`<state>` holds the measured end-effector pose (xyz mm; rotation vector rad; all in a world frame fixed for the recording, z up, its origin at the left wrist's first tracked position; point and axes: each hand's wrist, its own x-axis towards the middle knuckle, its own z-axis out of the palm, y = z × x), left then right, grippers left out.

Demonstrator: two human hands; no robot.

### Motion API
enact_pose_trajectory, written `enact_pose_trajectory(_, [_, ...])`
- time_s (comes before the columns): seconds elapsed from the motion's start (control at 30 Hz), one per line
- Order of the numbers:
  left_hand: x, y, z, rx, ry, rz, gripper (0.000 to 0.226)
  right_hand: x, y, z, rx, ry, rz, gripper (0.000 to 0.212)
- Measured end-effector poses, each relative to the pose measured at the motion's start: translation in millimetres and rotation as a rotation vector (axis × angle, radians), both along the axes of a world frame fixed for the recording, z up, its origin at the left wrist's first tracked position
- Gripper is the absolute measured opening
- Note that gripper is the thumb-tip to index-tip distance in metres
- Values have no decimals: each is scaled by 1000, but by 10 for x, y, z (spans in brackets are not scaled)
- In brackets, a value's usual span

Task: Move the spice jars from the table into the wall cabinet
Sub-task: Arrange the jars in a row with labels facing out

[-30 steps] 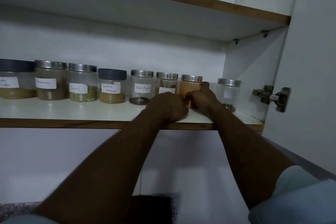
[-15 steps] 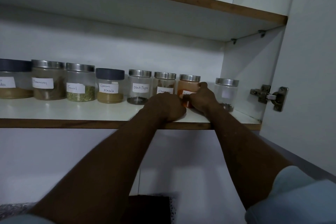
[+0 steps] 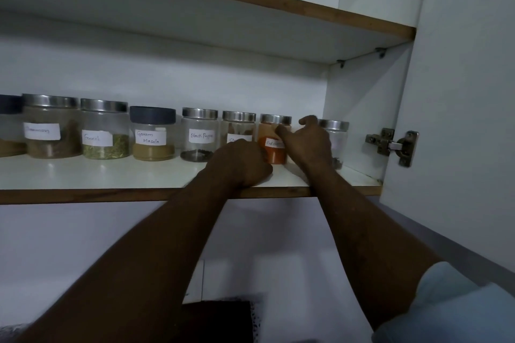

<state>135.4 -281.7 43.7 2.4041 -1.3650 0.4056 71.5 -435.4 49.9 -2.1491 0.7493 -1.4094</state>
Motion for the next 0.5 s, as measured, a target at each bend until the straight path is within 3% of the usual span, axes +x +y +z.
enact_pose_trajectory(0.07, [-21, 14, 9, 1, -15, -20, 39, -123, 7, 35, -224, -128, -152, 53])
enact_pose_trajectory(0.17, [-35, 28, 16, 21, -24, -65, 42, -291, -102, 89, -462, -49, -380, 52])
enact_pose_trajectory(0.33, [-5, 18, -5, -7, 8, -81, 44, -432, -324, 50, -448, 362, -472, 70])
enact_pose_trajectory(0.4, [2, 13, -2, -10, 19, -78, 44, -419, -365, 5, -394, 370, -408, 72])
enact_pose_trajectory(0.5, [13, 10, -4, -23, 25, -80, 44, -382, -414, 17, -323, 237, -257, 69])
